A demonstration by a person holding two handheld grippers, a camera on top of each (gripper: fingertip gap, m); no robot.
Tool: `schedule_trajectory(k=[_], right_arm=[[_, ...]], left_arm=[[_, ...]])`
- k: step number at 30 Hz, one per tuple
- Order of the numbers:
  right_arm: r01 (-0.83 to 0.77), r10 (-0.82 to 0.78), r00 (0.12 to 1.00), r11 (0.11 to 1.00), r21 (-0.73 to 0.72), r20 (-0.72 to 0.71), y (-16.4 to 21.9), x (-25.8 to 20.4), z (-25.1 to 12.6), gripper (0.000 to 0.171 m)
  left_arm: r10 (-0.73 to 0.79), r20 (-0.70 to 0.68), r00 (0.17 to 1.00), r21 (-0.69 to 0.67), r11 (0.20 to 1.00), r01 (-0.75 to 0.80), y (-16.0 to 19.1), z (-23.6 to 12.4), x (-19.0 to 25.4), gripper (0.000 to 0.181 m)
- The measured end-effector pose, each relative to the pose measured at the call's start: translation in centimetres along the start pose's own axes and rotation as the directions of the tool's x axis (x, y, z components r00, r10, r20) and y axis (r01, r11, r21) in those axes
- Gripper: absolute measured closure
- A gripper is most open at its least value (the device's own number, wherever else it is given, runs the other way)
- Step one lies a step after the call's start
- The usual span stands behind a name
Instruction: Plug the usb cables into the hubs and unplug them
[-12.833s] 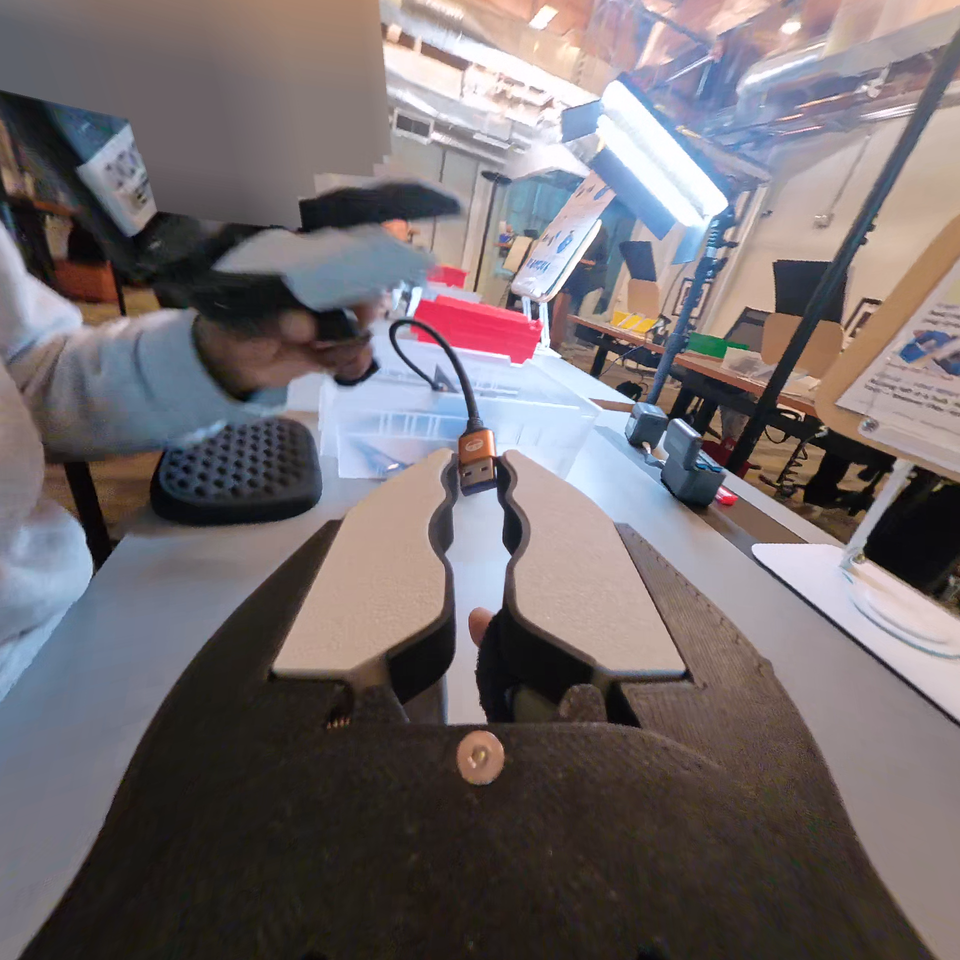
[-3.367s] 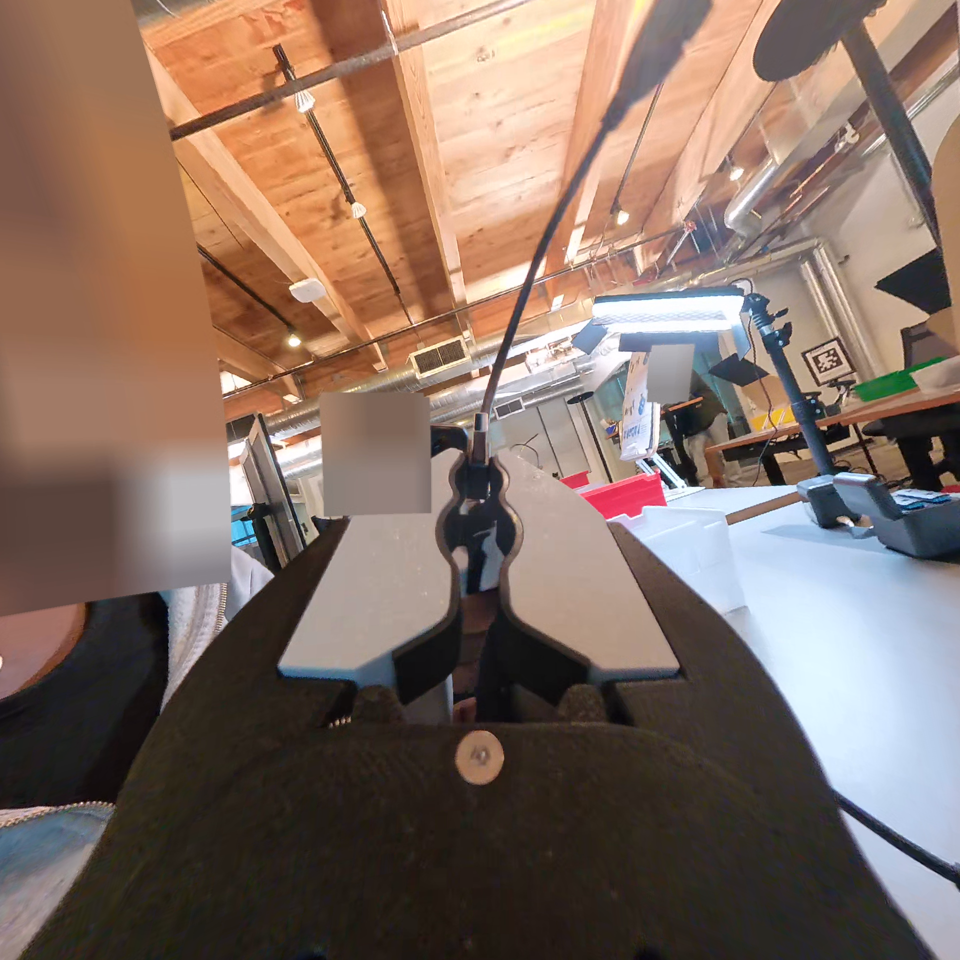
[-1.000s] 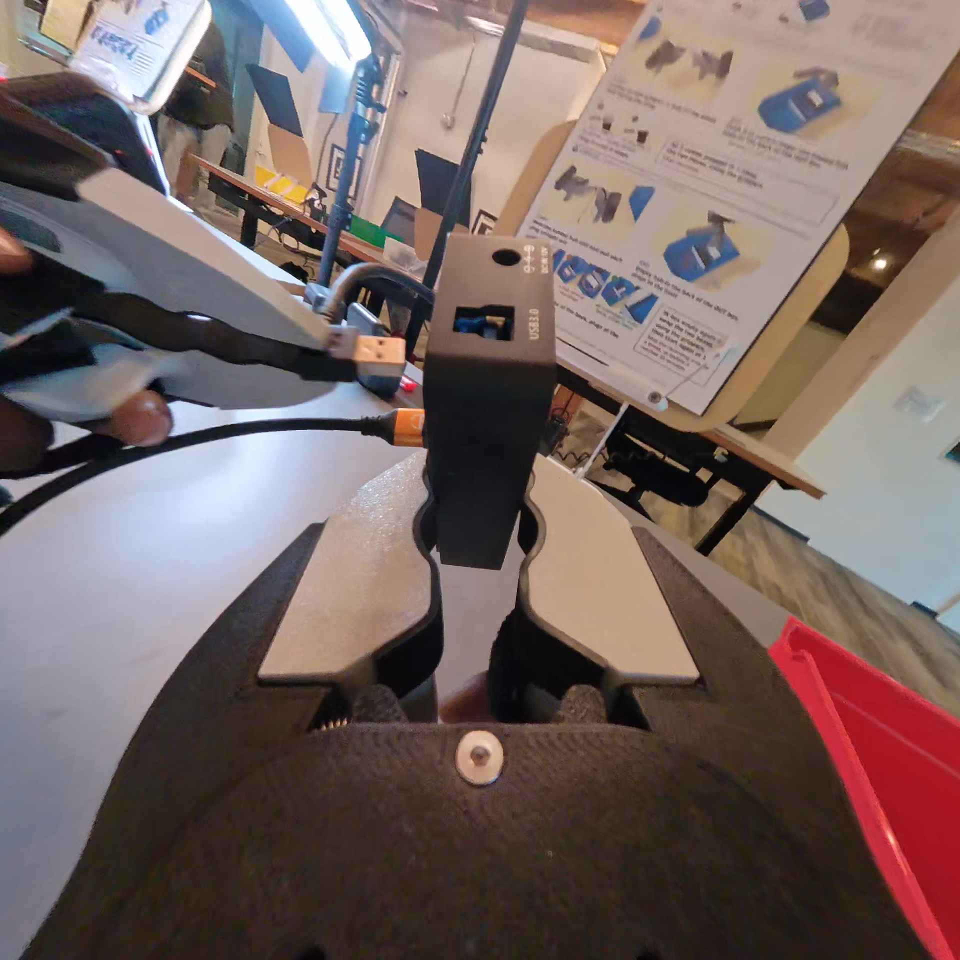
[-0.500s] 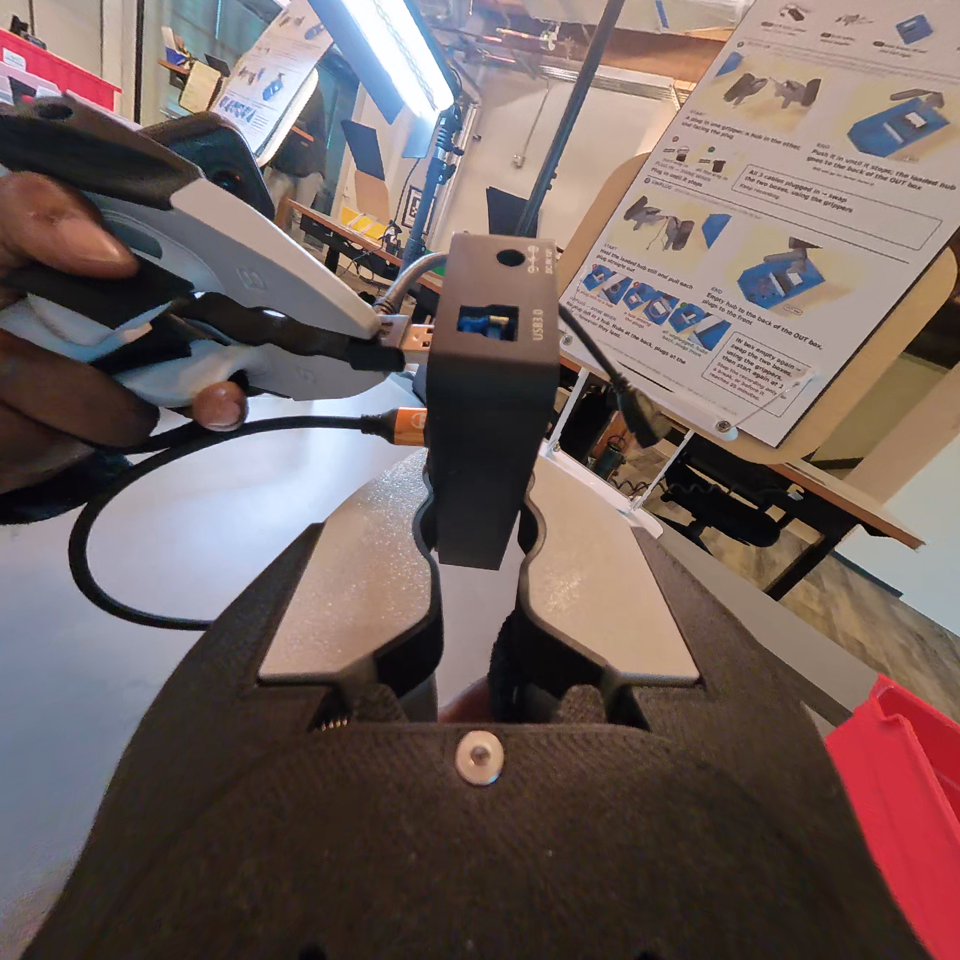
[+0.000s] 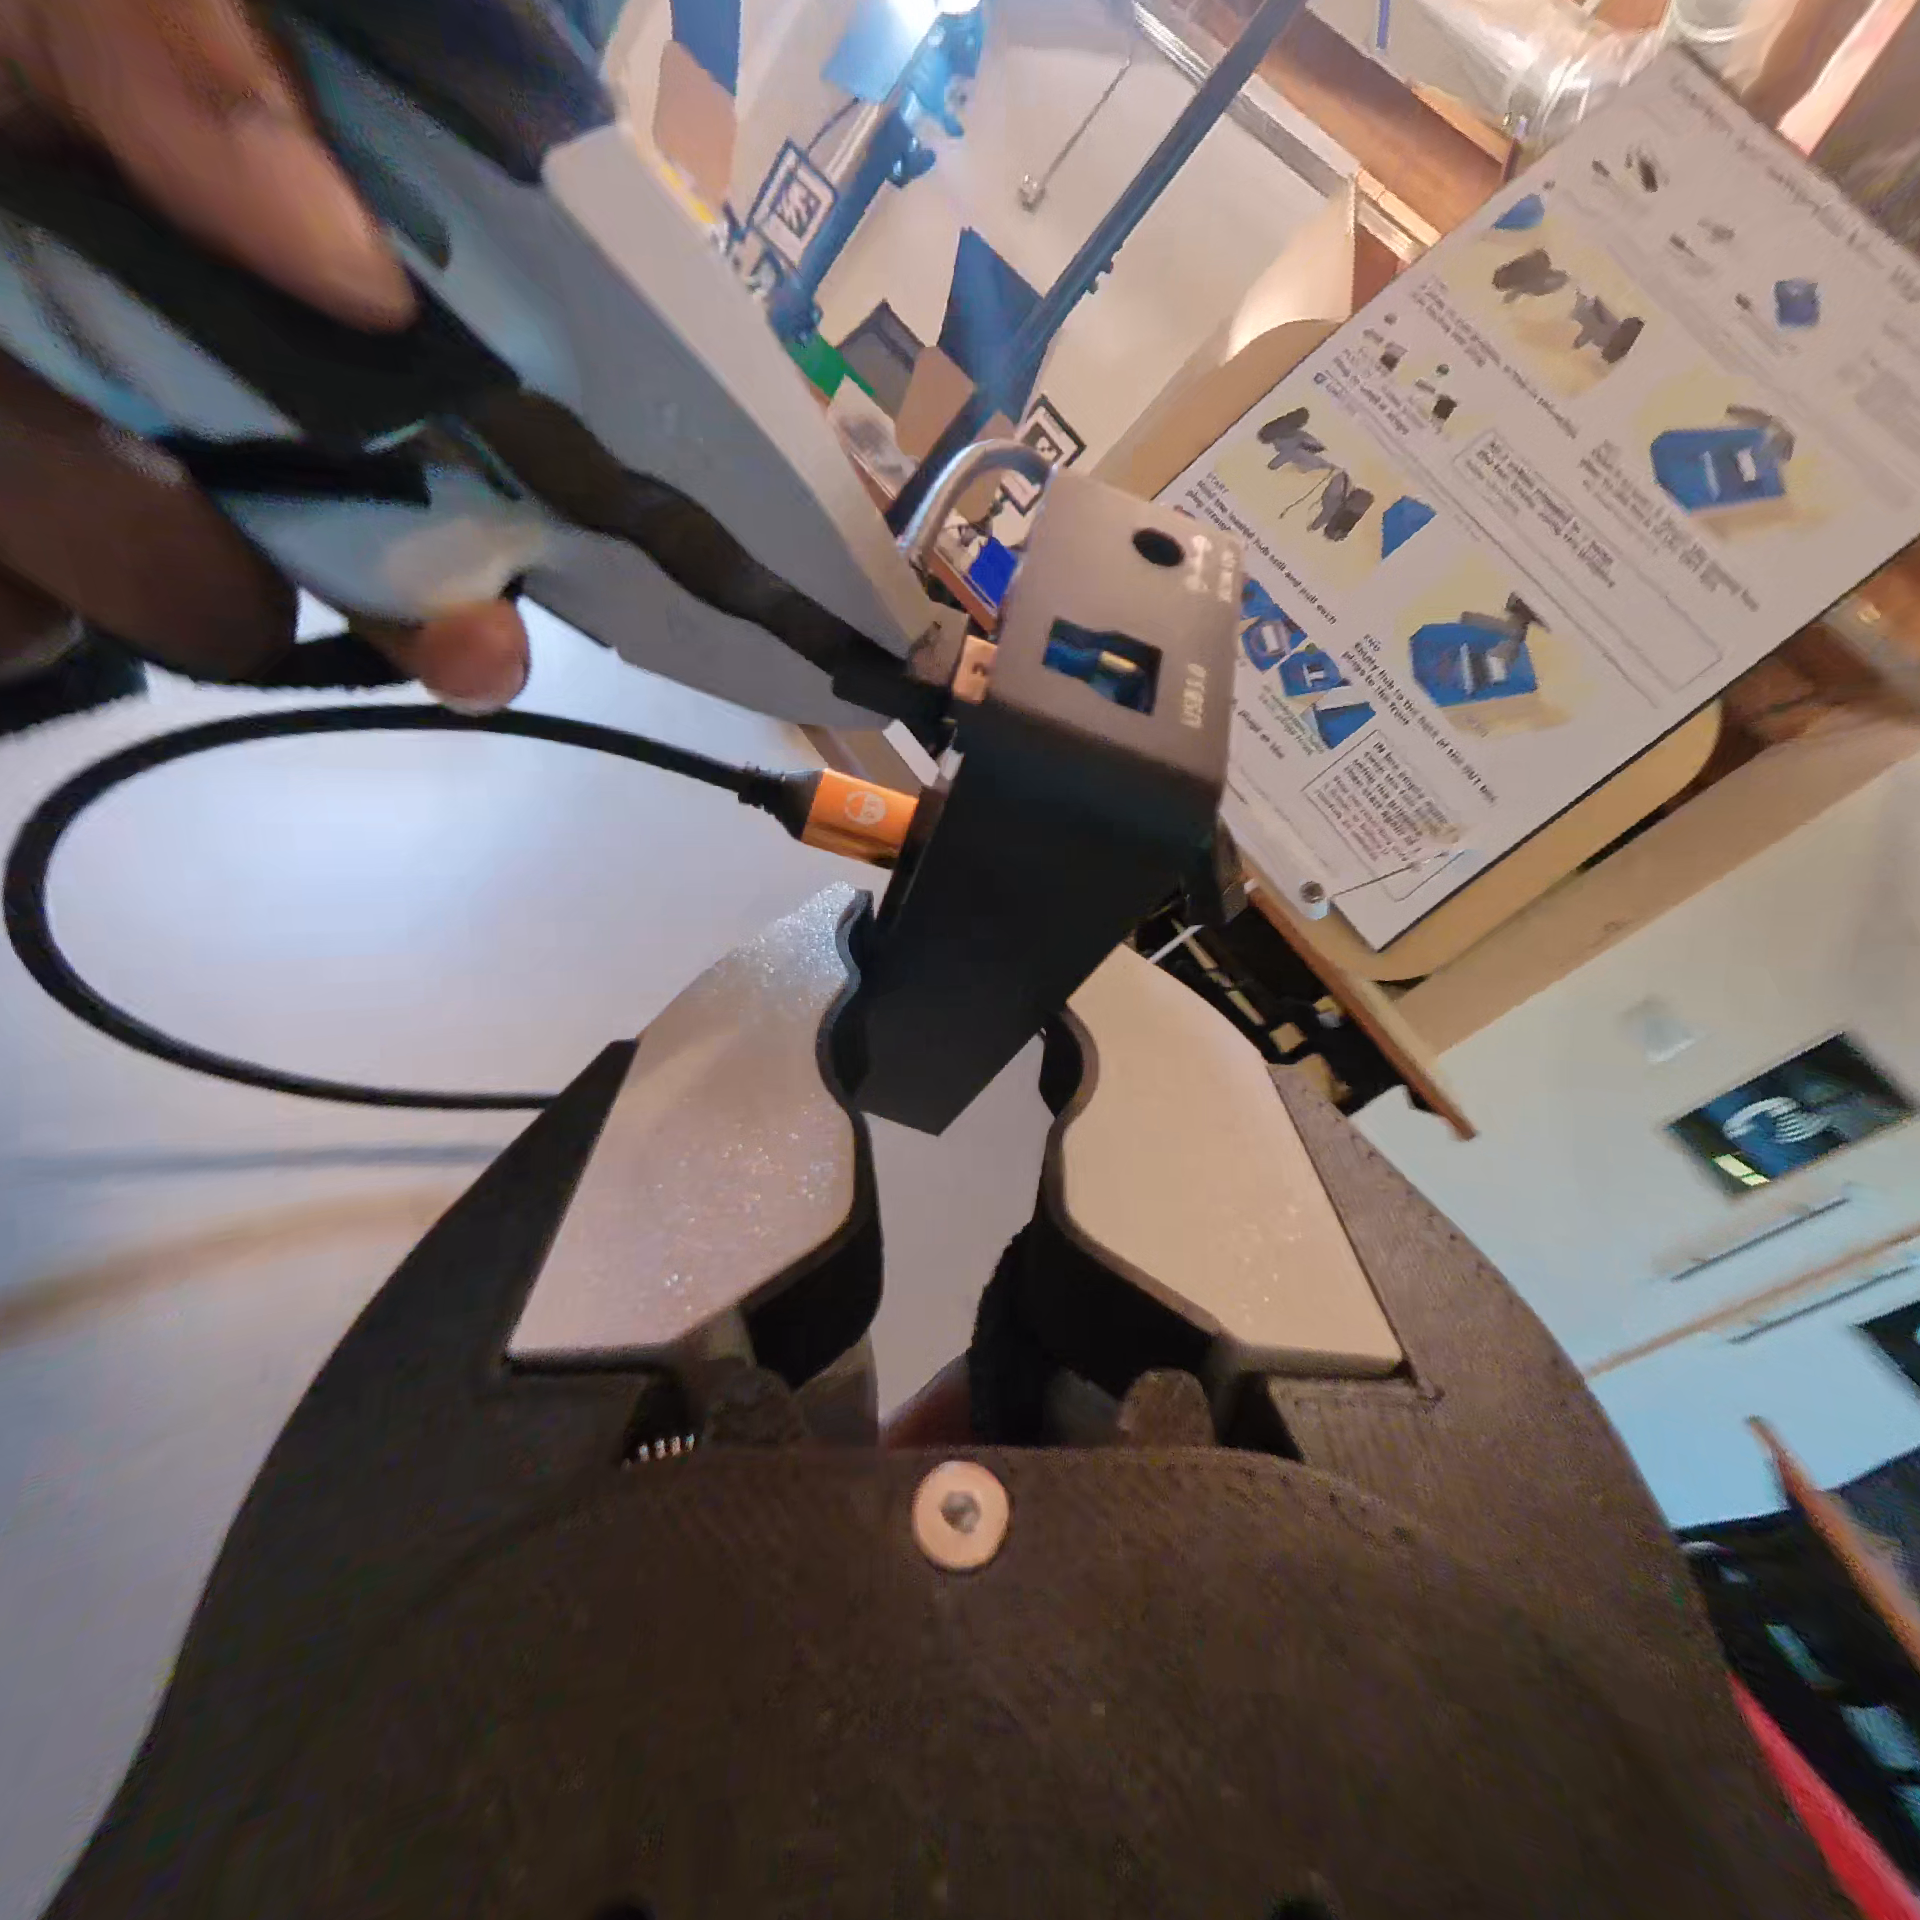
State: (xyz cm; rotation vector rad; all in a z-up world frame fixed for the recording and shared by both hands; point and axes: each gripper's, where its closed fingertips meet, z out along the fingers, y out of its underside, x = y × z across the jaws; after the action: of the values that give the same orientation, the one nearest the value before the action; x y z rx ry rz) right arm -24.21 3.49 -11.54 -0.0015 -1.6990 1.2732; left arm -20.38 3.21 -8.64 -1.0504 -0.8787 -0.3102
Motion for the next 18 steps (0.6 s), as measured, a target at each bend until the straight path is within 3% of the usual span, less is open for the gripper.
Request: schedule_trajectory(k=[1,11,16,17,18], right_arm=[[0.028,-0.028,1.0,1.0,-0.004,0.004,0.0,-0.1,-0.1,0.141],[0.102,-0.102,0.995,0.994,-0.031,0.003,-0.2,-0.6,0.0,0.139],[0.03,-0.03,1.0,0.999,0.015,-0.003,-0.6,-0.2,-0.1,0.141],[-0.043,0.043,0.999,0.998,0.044,-0.004,-1.0,0.3,-0.2,0.143],[-0.097,0.097,0.995,0.993,0.068,0.004,-1.3,0.7,-0.4,0.143]], left_arm=[[0.006,0.006,1.0,-0.026,1.0,-0.006,0.1,-0.1,-0.1,0.173],[-0.022,-0.006,1.0,-0.009,1.0,0.022,-0.4,-0.3,0.0,0.173],[0.013,-0.029,1.0,-0.024,1.0,-0.014,-0.1,0.1,0.5,0.172],[0.029,-0.037,0.999,-0.01,1.0,-0.029,-0.3,0.1,0.7,0.17],[0.053,-0.053,0.997,0.02,0.998,-0.052,-0.9,0.2,1.1,0.152]])
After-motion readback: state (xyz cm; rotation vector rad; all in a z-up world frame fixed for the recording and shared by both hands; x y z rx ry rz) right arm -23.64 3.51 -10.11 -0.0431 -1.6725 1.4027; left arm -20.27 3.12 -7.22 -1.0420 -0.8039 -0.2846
